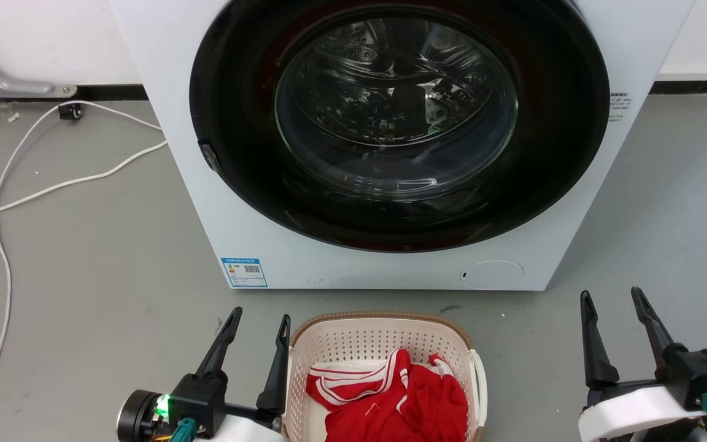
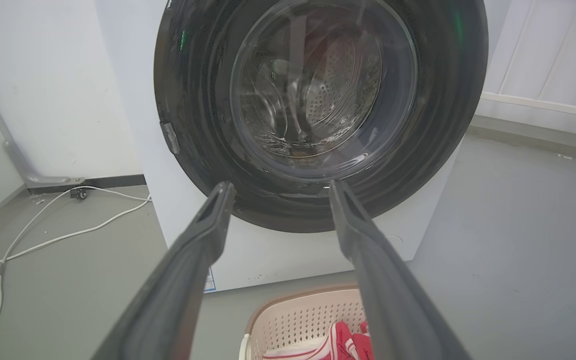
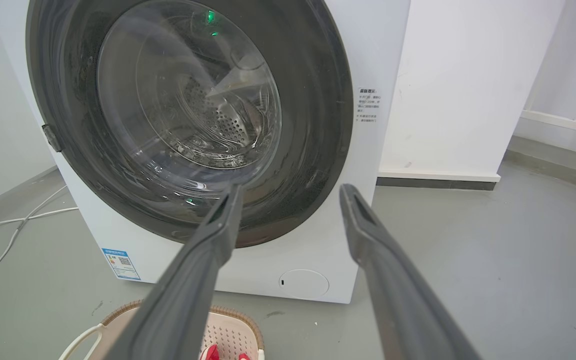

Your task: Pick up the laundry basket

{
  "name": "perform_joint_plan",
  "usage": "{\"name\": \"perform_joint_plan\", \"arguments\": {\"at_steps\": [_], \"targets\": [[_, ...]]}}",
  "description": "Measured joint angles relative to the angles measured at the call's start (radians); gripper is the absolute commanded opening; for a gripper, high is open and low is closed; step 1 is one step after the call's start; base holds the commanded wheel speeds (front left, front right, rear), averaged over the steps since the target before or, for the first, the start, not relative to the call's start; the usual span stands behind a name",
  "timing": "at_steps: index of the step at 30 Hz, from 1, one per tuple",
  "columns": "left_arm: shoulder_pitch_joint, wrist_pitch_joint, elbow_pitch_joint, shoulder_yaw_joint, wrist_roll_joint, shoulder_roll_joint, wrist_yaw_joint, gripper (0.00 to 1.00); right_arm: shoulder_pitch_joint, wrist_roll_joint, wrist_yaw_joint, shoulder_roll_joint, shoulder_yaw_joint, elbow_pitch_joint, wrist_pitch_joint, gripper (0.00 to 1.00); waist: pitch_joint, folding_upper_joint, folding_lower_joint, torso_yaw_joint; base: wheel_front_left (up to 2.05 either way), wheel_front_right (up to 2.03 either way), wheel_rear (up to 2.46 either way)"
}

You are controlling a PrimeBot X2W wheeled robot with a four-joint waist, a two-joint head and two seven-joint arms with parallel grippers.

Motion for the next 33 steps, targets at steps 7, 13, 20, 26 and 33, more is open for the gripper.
{"name": "perform_joint_plan", "arguments": {"at_steps": [7,13,20,26,33], "targets": [[0.001,0.0,0.014,0.015,-0.018,-0.003,-0.012,1.0,0.0,0.008,0.0,0.0,0.002,0.0,0.0,1.0,0.001,0.0,0.0,0.001,0.0,0.0,0.0],[0.001,0.0,0.018,0.025,-0.026,-0.004,-0.017,1.0,0.0,0.01,0.0,0.0,0.0,-0.001,0.0,1.0,0.012,0.0,0.0,-0.001,0.0,0.0,0.0],[-0.017,0.0,0.042,0.041,-0.028,-0.005,-0.021,1.0,-0.023,0.009,0.0,0.0,0.006,0.0,0.0,1.0,0.059,0.0,0.0,-0.008,0.0,0.0,0.0],[-0.088,0.0,0.098,0.063,-0.035,-0.005,-0.026,1.0,-0.086,-0.003,0.0,0.0,0.012,0.031,0.0,1.0,0.14,0.0,0.0001,-0.017,0.0,0.0,0.0],[-0.22,0.0,0.199,0.088,-0.027,0.016,-0.042,1.0,-0.223,0.009,0.0,-0.001,0.029,0.13,0.026,1.0,0.279,0.0,0.0001,-0.027,0.0,0.0,0.0]]}}
